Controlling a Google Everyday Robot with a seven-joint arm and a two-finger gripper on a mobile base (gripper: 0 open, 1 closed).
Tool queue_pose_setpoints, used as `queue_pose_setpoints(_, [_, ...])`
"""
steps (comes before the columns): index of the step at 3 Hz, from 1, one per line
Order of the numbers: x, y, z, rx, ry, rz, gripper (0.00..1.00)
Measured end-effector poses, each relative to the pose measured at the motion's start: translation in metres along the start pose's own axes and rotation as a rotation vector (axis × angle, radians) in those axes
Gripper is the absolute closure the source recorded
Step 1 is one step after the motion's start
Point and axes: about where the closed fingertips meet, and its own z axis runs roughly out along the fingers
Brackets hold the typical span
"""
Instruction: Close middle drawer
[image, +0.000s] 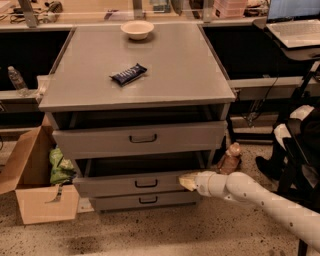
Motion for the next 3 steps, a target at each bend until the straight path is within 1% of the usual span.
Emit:
queue_pose_setpoints(2, [0.001, -0.014, 0.011, 0.013, 0.0, 0.012, 1.0])
queue_pose_setpoints(3, [0.0, -0.017, 0.013, 0.017, -0.003, 0.012, 1.0])
